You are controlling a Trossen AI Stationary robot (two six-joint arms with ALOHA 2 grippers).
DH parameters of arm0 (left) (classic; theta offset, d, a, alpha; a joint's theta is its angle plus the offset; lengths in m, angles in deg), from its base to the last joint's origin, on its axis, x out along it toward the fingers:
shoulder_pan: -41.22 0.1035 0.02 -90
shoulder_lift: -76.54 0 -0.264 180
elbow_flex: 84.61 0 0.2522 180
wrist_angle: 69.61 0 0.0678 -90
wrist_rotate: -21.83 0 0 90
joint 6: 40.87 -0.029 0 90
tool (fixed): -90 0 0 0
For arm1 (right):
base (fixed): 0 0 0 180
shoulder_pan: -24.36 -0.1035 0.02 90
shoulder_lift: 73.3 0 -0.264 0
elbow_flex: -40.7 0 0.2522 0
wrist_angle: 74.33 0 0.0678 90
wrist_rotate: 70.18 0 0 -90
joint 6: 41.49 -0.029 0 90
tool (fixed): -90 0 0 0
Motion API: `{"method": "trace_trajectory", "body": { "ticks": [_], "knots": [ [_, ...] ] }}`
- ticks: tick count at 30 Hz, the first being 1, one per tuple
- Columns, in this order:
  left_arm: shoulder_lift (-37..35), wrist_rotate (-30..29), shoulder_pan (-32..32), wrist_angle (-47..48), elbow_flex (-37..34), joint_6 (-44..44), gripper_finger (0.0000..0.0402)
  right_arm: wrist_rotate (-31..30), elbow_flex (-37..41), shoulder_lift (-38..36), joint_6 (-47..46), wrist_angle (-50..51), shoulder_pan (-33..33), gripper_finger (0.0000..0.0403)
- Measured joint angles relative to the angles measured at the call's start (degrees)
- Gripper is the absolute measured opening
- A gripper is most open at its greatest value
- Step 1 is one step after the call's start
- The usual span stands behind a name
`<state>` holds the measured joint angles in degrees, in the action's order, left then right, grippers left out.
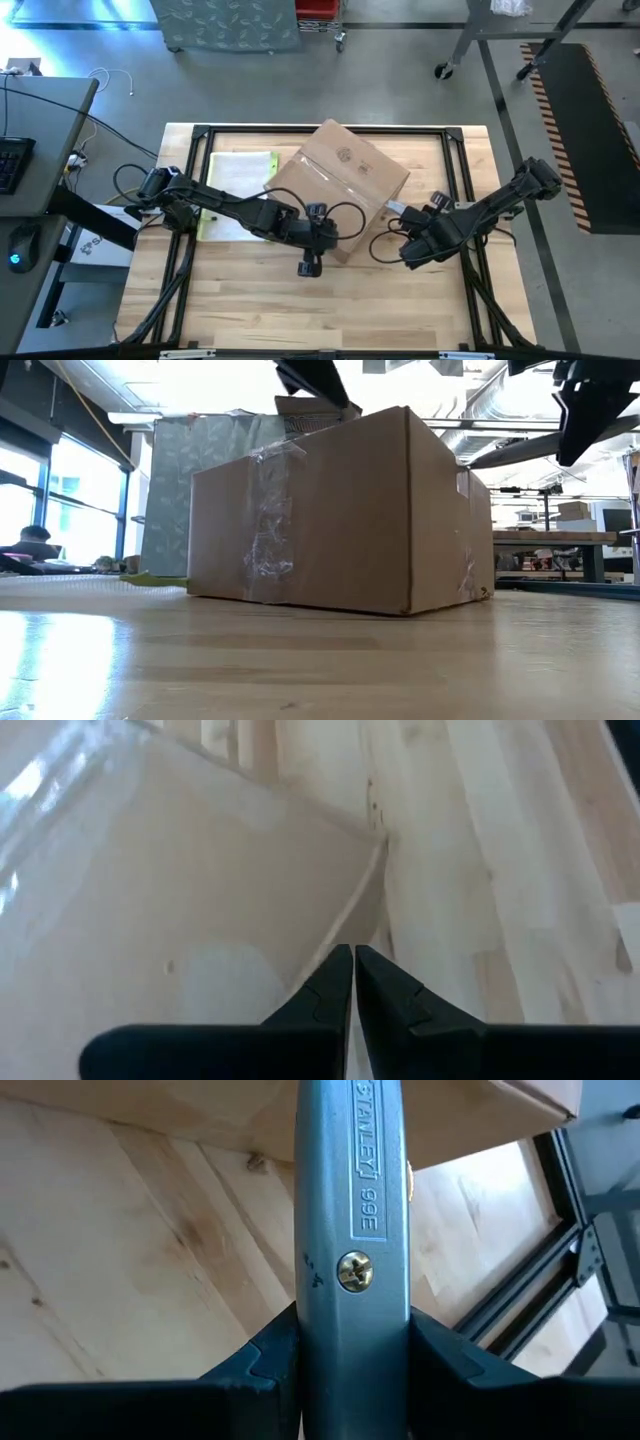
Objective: Unpack boxes
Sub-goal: Open the cardboard box using the silver cutter
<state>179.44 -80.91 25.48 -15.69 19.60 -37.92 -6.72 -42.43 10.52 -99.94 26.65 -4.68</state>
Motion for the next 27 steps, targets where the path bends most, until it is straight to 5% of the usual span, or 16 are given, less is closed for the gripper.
{"method": "trace_trajectory", "body": {
  "ticks": [27],
  "knots": [
    [4.6, -6.0, -1.8, -0.6, -0.6, -2.1, 0.0000, 0.1, -0.1, 0.0, -3.8, 2.8, 0.0, 0.0104]
  ]
}}
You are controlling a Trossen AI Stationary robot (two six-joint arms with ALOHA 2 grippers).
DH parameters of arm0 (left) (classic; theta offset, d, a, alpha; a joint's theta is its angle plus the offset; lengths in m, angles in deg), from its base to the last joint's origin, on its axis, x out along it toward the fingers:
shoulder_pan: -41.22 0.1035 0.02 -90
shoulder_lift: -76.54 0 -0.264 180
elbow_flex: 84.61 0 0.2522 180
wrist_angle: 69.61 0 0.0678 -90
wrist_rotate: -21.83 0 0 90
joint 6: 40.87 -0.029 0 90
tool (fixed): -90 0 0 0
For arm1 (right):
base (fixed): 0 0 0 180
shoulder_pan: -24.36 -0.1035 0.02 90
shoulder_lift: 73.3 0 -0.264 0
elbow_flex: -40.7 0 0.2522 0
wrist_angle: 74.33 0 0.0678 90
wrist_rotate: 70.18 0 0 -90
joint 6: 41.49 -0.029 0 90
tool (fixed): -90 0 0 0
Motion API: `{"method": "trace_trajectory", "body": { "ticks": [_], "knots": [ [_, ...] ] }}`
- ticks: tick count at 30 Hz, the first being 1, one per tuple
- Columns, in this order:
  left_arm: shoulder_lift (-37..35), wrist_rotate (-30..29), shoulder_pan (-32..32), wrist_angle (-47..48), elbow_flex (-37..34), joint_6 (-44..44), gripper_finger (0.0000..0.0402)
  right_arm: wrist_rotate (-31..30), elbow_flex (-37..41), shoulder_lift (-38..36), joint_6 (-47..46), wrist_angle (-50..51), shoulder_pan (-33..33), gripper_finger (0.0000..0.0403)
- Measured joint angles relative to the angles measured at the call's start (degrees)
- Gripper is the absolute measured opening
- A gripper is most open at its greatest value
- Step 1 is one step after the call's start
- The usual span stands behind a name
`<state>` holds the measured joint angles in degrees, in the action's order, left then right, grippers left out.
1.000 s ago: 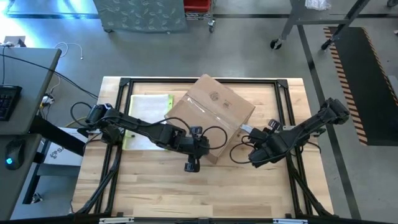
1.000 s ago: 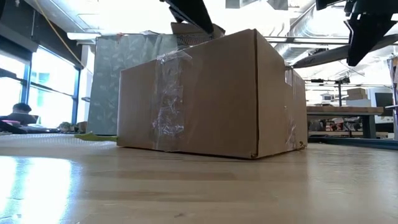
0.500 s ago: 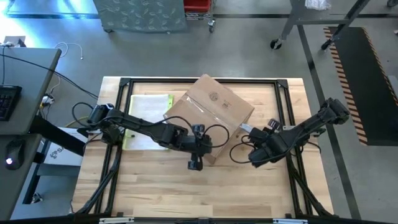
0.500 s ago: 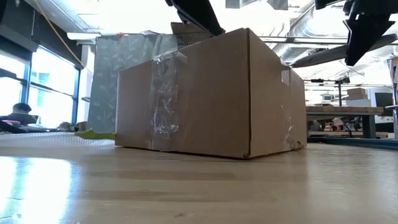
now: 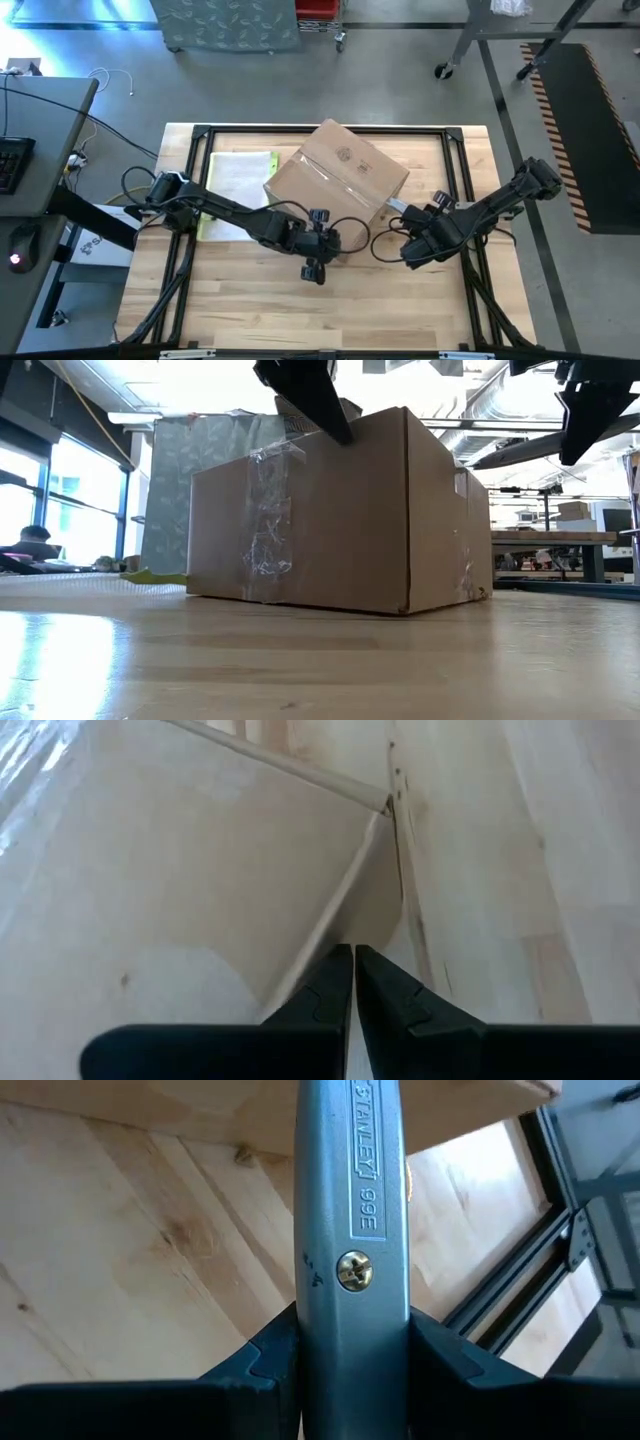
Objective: Unpack boxes
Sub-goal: Open the cardboard box using the silver cutter
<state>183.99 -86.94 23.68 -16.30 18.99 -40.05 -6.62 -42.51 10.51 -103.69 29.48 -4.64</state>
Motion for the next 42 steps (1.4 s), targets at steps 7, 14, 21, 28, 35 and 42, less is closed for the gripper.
{"method": "trace_trajectory", "body": {
  "ticks": [7, 14, 21, 28, 35, 42],
  "knots": [
    [0.8, 0.0, 0.0, -0.6, 0.0, 0.0, 0.0000, -0.8, 0.1, 0.2, 0.7, -0.3, -0.2, 0.0104],
    [0.9, 0.3, 0.0, -2.3, 0.0, 0.0, 0.0000, -1.0, 0.2, 0.2, 5.0, -3.2, -0.1, 0.0104],
    [1.1, 1.2, 1.0, -3.4, 0.0, 0.0, 0.0000, -3.7, 0.2, 0.5, 5.8, -3.4, 0.2, 0.0104],
    [1.8, 1.7, 1.4, -4.3, 0.0, -1.0, 0.0000, -5.1, 0.2, 0.5, 6.7, -3.4, 0.2, 0.0104],
    [1.8, 2.4, 1.5, -5.8, 0.0, -2.2, 0.0000, -8.9, 0.2, 0.5, 13.6, -6.5, 0.2, 0.0104],
    [1.9, 3.2, 1.9, -6.3, 0.0, -3.0, 0.0000, -9.5, 0.2, 0.4, 19.0, -9.3, 0.2, 0.0104]
  ]
}}
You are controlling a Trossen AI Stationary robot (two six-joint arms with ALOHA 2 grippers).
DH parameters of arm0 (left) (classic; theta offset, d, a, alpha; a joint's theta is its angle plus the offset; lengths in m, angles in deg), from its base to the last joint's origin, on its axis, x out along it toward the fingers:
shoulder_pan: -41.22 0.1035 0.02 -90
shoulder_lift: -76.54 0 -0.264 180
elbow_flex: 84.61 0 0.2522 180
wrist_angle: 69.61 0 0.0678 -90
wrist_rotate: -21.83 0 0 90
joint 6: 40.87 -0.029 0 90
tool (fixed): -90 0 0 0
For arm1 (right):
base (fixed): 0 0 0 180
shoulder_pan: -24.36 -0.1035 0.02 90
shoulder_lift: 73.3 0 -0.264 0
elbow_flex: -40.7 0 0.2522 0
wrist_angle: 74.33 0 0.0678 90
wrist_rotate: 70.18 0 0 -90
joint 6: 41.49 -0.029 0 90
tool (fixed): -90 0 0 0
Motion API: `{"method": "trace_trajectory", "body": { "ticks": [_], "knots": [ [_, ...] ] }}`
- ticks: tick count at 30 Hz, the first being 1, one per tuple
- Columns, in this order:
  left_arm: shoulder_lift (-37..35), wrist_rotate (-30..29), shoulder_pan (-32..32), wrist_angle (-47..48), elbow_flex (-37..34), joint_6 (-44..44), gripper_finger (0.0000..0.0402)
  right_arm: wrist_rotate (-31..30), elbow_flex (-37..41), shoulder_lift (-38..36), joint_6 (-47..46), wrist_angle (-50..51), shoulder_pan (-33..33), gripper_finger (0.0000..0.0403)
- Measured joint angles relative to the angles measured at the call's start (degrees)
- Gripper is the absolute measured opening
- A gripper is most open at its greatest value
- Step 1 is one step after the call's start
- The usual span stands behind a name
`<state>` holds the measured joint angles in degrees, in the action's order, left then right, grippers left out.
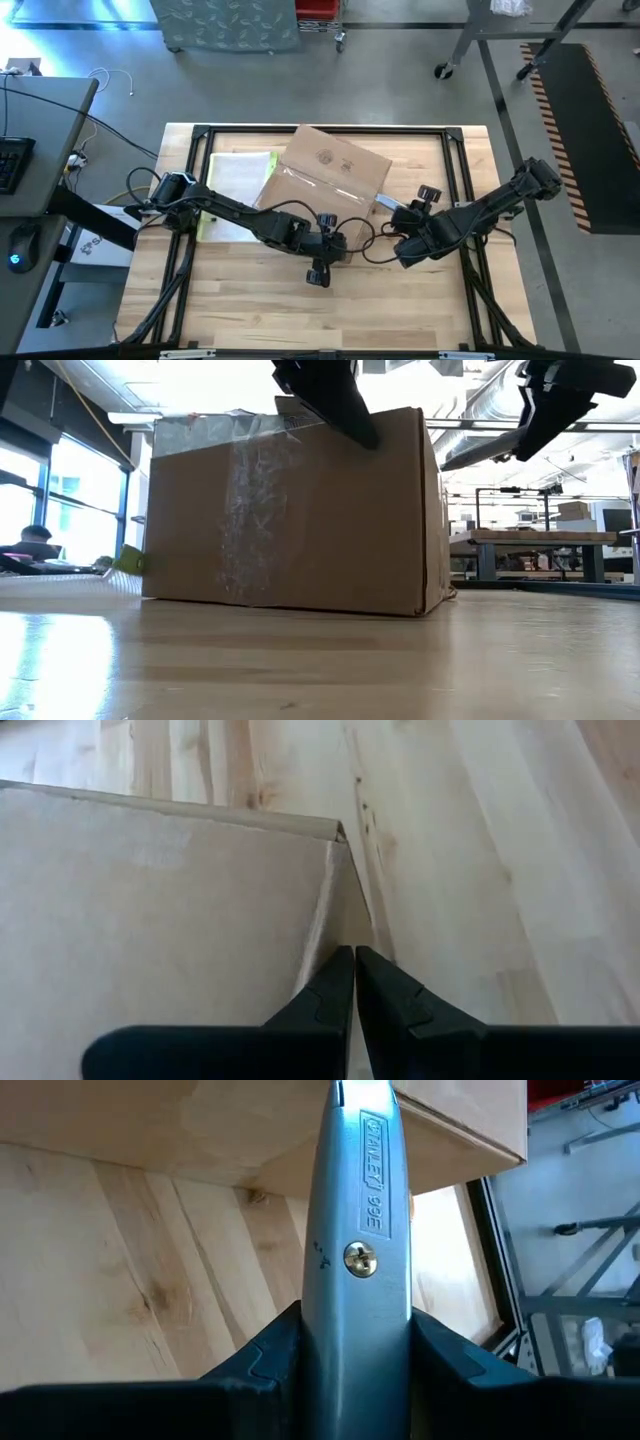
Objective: Unpack boxes
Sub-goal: Open the cardboard box using the silver cutter
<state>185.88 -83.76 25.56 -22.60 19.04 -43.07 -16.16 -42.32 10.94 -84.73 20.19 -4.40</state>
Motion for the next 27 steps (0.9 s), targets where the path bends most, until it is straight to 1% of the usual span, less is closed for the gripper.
{"method": "trace_trajectory", "body": {
  "ticks": [7, 12, 15, 19, 24, 27],
  "knots": [
    [0.0, -0.4, 0.0, 0.0, 0.0, -0.5, 0.0000, 0.0, 0.0, -0.7, 1.5, 0.1, -1.3, 0.0104],
    [0.0, 0.6, 0.0, -0.3, 0.0, -0.5, 0.0000, -1.2, 1.0, -3.0, 0.8, 1.3, -3.5, 0.0104],
    [0.0, -0.1, 0.0, -0.7, 0.0, -0.1, 0.0000, -1.0, 4.4, -5.1, -3.5, 2.5, -3.6, 0.0104],
    [0.0, -1.3, -0.2, -0.3, 0.0, 0.0, 0.0000, -1.1, 9.6, -8.1, -8.4, -0.9, -4.1, 0.0103],
    [0.0, -1.9, -0.3, -0.7, 0.1, 0.1, 0.0000, -1.5, 13.5, -9.6, -16.0, -3.1, -4.2, 0.0101],
    [-0.7, -5.3, -0.7, 0.4, 0.8, 3.9, 0.0000, -0.9, 15.2, -9.6, -18.6, -2.8, -4.2, 0.0101]
  ]
}}
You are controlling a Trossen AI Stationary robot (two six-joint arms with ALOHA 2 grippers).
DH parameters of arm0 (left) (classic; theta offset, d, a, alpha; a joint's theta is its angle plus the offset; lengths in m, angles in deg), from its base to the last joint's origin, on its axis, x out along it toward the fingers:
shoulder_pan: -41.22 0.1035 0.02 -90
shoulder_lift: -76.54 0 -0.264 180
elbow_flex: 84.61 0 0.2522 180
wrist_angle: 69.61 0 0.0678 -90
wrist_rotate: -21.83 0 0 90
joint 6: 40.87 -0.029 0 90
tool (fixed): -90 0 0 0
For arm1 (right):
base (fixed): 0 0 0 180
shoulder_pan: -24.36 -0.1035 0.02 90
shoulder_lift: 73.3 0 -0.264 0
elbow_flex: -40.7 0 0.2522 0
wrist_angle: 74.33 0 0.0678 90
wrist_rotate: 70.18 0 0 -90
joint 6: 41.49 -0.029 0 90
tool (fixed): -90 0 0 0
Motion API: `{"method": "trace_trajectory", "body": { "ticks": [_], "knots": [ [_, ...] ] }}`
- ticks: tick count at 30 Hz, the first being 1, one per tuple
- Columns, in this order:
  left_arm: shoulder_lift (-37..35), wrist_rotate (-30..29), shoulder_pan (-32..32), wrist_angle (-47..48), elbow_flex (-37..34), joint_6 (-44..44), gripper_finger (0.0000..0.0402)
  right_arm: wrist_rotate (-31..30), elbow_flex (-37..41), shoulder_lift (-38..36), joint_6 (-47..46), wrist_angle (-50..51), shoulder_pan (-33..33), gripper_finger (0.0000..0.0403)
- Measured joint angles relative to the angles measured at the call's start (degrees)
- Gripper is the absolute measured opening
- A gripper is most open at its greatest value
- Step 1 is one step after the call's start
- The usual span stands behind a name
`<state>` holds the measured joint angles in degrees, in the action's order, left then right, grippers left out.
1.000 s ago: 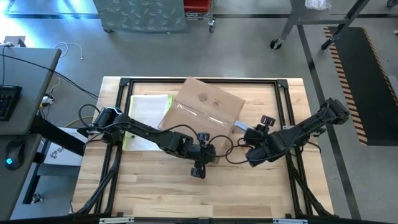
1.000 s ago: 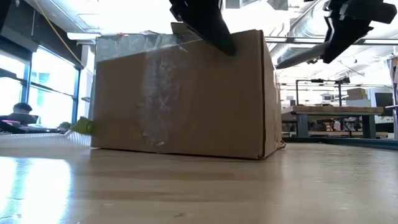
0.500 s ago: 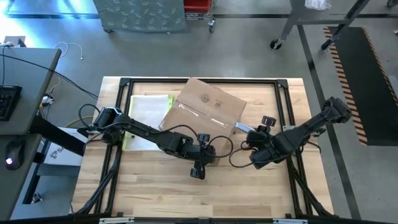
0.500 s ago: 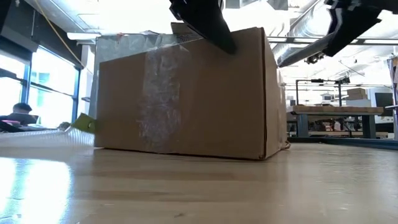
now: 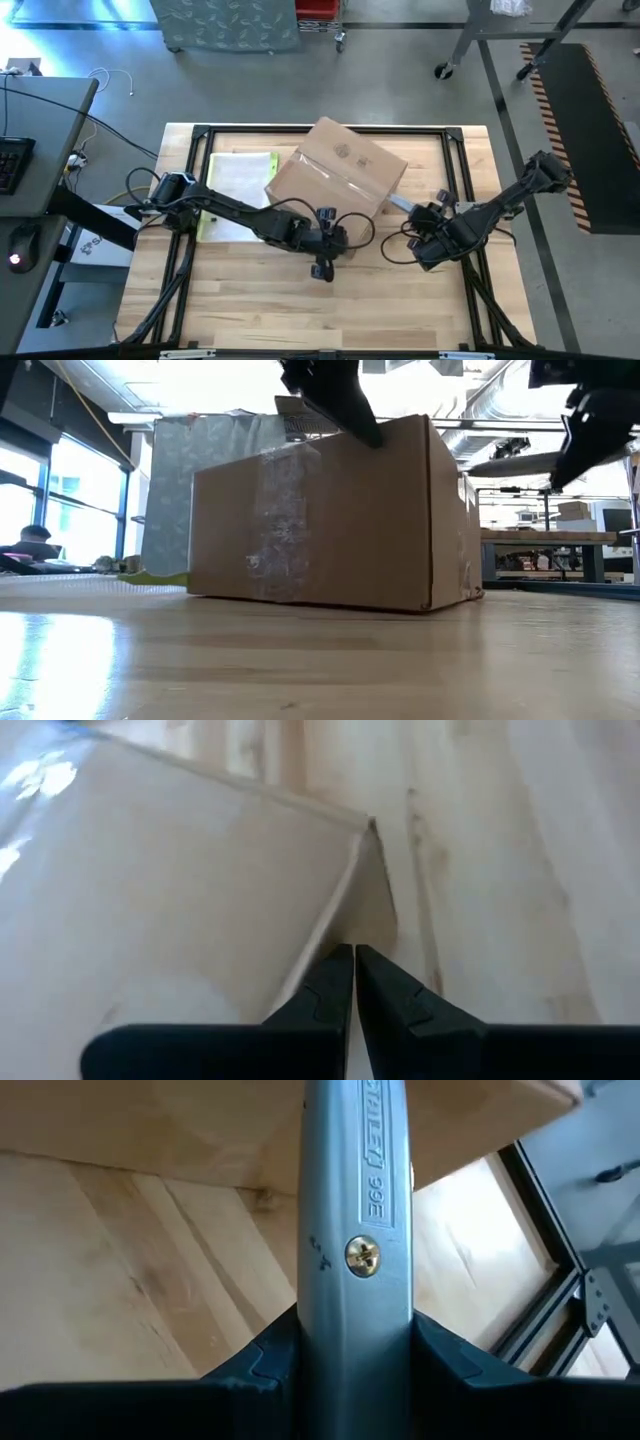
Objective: Unpack boxes
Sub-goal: Open the cardboard box using the silver cutter
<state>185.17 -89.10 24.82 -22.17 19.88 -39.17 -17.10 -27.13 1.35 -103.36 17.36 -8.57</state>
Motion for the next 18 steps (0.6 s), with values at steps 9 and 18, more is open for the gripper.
{"method": "trace_trajectory", "body": {
  "ticks": [9, 18],
  "knots": [
    [-1.0, 4.0, 2.2, 7.9, 4.2, 7.1, 0.0000, 0.2, 1.1, 0.0, 0.4, 0.7, 0.1, 0.0100],
    [-1.1, 3.3, 2.7, 9.2, 3.9, 7.1, 0.0000, -1.4, -1.2, 0.0, 0.8, 3.9, 0.3, 0.0100]
  ]
}}
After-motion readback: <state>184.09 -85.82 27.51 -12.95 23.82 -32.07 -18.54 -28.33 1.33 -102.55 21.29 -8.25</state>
